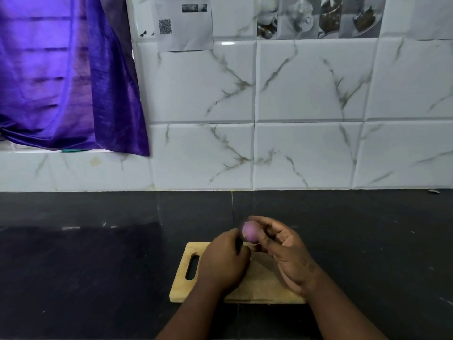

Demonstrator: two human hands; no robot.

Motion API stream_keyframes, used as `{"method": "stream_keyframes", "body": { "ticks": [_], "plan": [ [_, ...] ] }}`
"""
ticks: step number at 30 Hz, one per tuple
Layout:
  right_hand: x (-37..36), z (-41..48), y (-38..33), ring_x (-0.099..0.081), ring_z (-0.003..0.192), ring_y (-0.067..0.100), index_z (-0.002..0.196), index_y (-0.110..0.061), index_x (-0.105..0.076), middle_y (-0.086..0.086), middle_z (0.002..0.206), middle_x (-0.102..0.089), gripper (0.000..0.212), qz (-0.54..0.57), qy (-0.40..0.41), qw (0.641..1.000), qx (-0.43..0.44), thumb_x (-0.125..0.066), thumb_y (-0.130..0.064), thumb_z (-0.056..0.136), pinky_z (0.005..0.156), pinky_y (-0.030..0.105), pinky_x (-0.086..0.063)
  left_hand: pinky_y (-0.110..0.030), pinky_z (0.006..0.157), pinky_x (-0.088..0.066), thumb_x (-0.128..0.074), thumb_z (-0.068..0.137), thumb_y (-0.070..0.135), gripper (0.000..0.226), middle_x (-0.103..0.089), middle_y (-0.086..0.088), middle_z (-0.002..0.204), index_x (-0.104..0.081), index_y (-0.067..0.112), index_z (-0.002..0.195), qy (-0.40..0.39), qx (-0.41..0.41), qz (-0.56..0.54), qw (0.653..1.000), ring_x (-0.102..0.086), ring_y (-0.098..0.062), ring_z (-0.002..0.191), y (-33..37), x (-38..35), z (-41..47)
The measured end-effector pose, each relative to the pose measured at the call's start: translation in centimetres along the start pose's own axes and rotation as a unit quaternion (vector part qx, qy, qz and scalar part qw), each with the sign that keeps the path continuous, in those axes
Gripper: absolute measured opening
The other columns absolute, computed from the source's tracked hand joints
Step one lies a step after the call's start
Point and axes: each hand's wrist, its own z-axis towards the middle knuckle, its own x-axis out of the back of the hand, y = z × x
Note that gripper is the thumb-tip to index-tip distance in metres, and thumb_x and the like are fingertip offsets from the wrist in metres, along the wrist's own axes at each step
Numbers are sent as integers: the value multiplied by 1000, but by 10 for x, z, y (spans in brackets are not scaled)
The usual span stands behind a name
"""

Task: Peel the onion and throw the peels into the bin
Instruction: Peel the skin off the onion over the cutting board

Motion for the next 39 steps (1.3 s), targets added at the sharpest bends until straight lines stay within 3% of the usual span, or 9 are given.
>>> {"method": "stream_keyframes", "body": {
  "ticks": [3,7,11,15,19,25,30,34,39],
  "plan": [
    [0,0,1,-72,104,22,127,-15,-70,10,122,-76,35,-2,12,1000,-4,-67,-13,93,82,34,-61,-34,66,-53,-52,97,30,14,-66,8,84,-64,31,89,33,-2,-31,999,-60,-8,76,3,2,-1],
    [0,1,1,-71,115,30,126,-18,-70,7,122,-77,36,-23,25,999,-2,-69,-2,93,88,38,-62,-41,67,-52,-52,102,23,19,-65,4,81,-62,25,86,106,-12,-143,984,-60,-14,76,6,10,-6],
    [-1,0,0,-68,120,34,123,-18,-72,10,122,-75,37,-21,22,1000,-1,-74,-1,90,103,49,-57,-40,67,-54,-55,101,31,13,-65,6,85,-60,29,89,86,-30,-148,985,-61,-13,78,9,12,-8],
    [-1,-1,-1,-69,119,29,122,-19,-73,7,121,-76,39,-38,20,999,11,-76,-2,88,106,47,-55,-39,64,-53,-59,102,28,13,-63,7,85,-58,31,90,84,-23,-136,987,-59,-13,76,8,10,-6],
    [-2,-2,-2,-70,119,27,123,-16,-72,8,121,-76,39,-25,13,1000,10,-77,-4,85,105,41,-56,-43,65,-54,-58,101,29,11,-63,6,86,-57,30,90,82,-15,-123,989,-60,-16,76,8,8,-4],
    [-1,-1,-1,-69,119,33,127,-12,-70,14,123,-75,41,39,3,999,5,-72,-4,87,97,33,-60,-32,65,-52,-57,99,30,8,-66,9,87,-62,33,93,13,10,-47,999,-62,-8,78,3,4,0],
    [-1,-1,-1,-68,122,33,126,-15,-70,11,125,-75,40,9,15,1000,0,-71,2,91,104,40,-57,-50,72,-55,-48,104,29,25,-66,1,81,-63,22,85,72,10,-132,989,-62,-18,77,3,8,-2],
    [-1,-2,-3,-68,121,28,123,-20,-73,8,125,-75,38,-10,11,1000,-4,-76,-5,88,105,43,-55,-46,71,-56,-53,103,32,16,-67,5,86,-62,29,90,65,-6,-160,985,-63,-16,79,7,10,-4],
    [-2,-2,-3,-69,121,28,123,-18,-73,8,124,-75,38,-9,6,1000,-5,-76,-3,88,103,39,-56,-52,67,-55,-53,102,33,13,-66,0,86,-59,29,90,52,-6,-185,981,-63,-25,79,7,10,-4]
  ]
}}
